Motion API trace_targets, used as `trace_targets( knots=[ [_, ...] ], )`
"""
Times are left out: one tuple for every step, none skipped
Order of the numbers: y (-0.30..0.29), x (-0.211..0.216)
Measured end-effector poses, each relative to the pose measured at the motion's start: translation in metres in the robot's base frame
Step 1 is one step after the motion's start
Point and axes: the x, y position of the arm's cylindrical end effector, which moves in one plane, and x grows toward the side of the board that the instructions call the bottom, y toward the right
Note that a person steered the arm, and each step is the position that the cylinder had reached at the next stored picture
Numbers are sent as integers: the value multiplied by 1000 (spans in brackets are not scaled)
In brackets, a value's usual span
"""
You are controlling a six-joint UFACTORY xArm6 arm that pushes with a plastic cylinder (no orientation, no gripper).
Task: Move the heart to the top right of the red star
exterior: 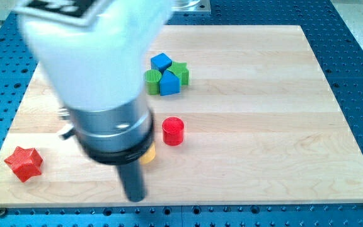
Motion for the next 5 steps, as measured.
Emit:
trace_targets(
  knots=[
    [3, -44],
    [2, -74],
    [0, -84],
    [-93, -99],
    [-128, -98]
  ],
)
